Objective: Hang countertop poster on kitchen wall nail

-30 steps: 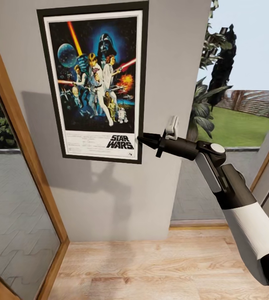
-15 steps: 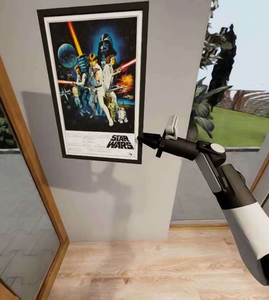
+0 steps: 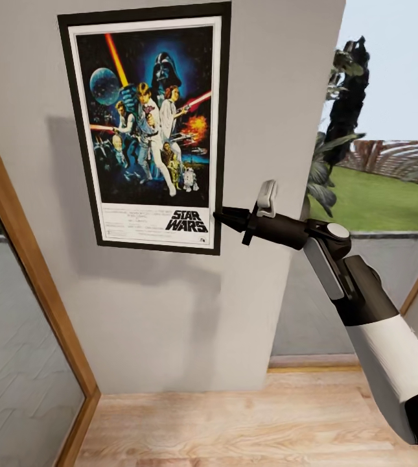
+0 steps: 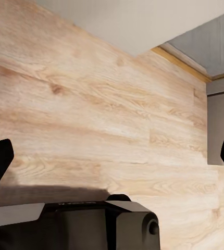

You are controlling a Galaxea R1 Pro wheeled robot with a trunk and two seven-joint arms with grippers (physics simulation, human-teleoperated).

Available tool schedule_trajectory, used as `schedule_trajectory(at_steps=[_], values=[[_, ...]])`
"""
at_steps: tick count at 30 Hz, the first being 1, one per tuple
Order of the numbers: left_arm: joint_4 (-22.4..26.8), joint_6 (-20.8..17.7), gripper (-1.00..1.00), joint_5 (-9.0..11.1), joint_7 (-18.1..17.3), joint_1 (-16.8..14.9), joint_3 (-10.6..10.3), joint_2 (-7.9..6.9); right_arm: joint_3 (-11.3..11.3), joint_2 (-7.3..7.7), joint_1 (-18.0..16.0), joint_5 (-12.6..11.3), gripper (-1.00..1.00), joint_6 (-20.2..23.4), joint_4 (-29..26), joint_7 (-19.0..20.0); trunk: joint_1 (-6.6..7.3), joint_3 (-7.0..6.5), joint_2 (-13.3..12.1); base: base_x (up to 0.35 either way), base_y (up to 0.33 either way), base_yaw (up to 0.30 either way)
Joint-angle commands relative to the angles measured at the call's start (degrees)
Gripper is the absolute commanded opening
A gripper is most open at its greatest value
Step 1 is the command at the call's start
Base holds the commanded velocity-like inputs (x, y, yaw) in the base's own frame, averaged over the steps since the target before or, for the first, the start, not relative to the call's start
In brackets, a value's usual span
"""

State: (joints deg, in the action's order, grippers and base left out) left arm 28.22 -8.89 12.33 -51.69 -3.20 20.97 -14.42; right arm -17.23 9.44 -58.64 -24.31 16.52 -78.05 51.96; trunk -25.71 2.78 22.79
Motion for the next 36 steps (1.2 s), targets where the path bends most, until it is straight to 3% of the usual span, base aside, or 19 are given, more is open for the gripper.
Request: schedule_trajectory(at_steps=[1, 20, 36], values=[[0.0, -0.6, 1.0, 0.33, -0.25, -0.05, 0.12, 0.01, -0.08, 0.05, -0.07, -0.65, -1.0, 0.55, 0.0, -0.02, -0.07, 0.13, 0.13, 0.335, 0.0, 0.0], [0.0, -0.6, 1.0, 0.33, -0.25, -0.05, 0.12, 0.01, -0.08, 0.05, -0.07, -0.65, -1.0, 0.59, 0.09, -0.02, -0.07, 0.13, 0.13, 0.331, 0.0, 0.0], [0.0, -0.6, 1.0, 0.33, -0.25, -0.05, 0.12, 0.01, -0.08, 0.05, -0.07, -0.57, -1.0, 0.62, 0.13, -0.1, -0.07, 0.13, 0.13, 0.048, 0.0, 0.0]])
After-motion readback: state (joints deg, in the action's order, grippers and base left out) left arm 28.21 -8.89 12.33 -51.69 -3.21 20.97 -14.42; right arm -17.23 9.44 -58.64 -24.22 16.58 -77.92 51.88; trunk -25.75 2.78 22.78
